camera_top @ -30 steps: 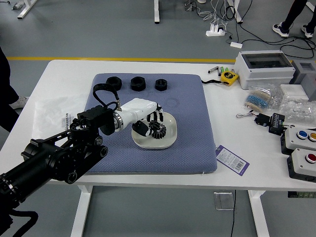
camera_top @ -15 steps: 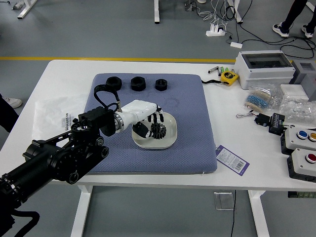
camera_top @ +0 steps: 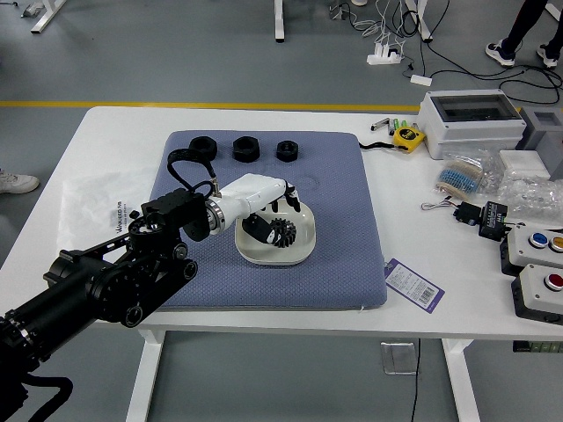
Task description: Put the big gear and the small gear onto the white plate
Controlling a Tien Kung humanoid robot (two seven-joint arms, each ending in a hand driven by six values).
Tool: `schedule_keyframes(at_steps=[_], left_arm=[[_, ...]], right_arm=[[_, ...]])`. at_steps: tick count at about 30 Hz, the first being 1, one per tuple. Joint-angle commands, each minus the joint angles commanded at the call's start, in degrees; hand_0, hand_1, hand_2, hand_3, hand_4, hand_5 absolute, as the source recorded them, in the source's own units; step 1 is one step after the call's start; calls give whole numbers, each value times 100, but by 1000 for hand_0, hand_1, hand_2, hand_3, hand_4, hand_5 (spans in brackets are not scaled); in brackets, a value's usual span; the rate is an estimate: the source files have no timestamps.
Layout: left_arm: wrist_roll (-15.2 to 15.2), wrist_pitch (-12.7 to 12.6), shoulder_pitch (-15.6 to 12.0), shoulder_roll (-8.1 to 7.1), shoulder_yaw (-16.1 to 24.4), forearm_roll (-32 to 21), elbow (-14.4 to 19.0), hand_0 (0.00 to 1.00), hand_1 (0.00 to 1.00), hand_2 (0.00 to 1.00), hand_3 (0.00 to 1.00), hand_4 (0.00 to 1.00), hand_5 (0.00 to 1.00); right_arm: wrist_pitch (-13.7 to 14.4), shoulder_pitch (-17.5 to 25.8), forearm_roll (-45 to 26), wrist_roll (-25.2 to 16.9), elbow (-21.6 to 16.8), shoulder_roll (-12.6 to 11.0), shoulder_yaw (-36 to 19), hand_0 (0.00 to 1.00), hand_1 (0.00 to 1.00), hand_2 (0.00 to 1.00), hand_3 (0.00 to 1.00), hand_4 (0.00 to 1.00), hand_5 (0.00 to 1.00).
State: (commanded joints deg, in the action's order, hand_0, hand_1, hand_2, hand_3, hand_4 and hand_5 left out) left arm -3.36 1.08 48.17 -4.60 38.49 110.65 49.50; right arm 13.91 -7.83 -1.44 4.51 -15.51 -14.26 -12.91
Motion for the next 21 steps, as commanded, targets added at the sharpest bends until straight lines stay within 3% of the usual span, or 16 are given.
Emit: schedule_keyframes(at_steps=[9,14,21], left_arm=[[117,138,-213,-212,855,84,623,408,538,741,643,868,96],[256,186,-608,-311,1683,-436,996,410,538,727,641,883,103],[277,-52,-1323,-412,2879,-1407,1501,460,567,727,648,880,113]], right_arm=[[-4,47,-7,-11,7,10,3,685,660,737,585,803,717],[-5,92,11,-6,14,22,-7,685,660,737,586,804,717],[-1,141,9,-11,24,50,-10,685,661,737,586,804,717]])
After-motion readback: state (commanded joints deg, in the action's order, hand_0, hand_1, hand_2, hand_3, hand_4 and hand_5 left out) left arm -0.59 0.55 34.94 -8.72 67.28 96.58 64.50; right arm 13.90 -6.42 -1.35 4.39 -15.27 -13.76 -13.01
